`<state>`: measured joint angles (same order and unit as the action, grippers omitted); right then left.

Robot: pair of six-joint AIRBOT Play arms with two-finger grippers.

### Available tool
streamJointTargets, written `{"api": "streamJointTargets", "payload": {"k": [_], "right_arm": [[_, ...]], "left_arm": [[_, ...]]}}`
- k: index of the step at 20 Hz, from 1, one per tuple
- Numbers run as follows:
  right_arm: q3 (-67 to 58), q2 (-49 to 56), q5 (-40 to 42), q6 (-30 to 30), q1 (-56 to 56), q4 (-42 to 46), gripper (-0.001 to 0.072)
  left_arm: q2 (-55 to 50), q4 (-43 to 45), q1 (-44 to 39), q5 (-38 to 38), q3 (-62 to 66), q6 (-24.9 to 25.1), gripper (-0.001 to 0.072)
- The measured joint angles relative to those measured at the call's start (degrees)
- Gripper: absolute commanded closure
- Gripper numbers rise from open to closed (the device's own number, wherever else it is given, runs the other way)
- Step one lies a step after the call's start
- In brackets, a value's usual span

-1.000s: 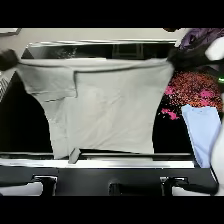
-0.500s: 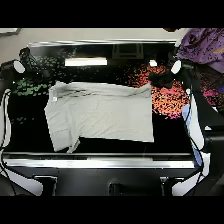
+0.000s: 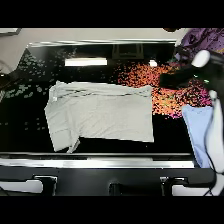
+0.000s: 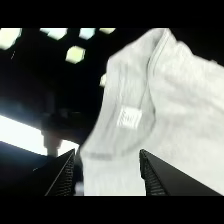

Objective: Fold the clothes and pants, and hang the long-sleeved shirts on hangers.

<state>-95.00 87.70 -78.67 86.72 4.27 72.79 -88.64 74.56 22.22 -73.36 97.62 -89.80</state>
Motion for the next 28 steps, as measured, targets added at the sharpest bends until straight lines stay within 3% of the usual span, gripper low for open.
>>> {"api": "streamJointTargets", "payload": {"k": [2, 5, 7, 12, 20, 26, 27, 28], "right_arm": [[9.7, -5.6, -1.0, -3.8, 5.2, -4.3, 0.0267], [27.4, -13.4, -1.1, -8.7, 12.5, -10.3, 0.0261], [37.4, -16.4, -0.3, -11.4, 15.2, -12.9, 0.0218], [54.0, -18.9, 4.3, -17.7, 17.4, -19.0, 0.0216], [61.5, -13.5, 9.4, -26.3, 17.8, -28.9, 0.0215], [62.1, -9.8, 9.4, -28.7, 17.4, -31.8, 0.0218], [62.1, -9.6, 9.9, -28.9, 16.4, -31.9, 0.0229], [62.1, -9.5, 10.8, -28.9, 15.1, -32.1, 0.0376]], "left_arm": [[5.6, -4.5, 5.3, 0.5, -8.7, 1.5, 0.0234], [13.1, -9.2, 12.1, 3.0, -22.7, 2.8, 0.0234], [15.9, -10.5, 14.6, 4.1, -29.4, 3.2, 0.0234], [18.4, -12.3, 15.9, 5.2, -37.1, 3.7, 0.0235], [18.9, -12.7, 15.8, 5.4, -38.9, 3.7, 0.0234], [18.9, -12.7, 15.8, 4.4, -39.0, 3.7, 0.0226], [18.9, -12.7, 15.8, 4.3, -39.0, 3.7, 0.0151], [18.9, -12.7, 15.8, 4.2, -39.0, 3.7, 0.0081]]}}
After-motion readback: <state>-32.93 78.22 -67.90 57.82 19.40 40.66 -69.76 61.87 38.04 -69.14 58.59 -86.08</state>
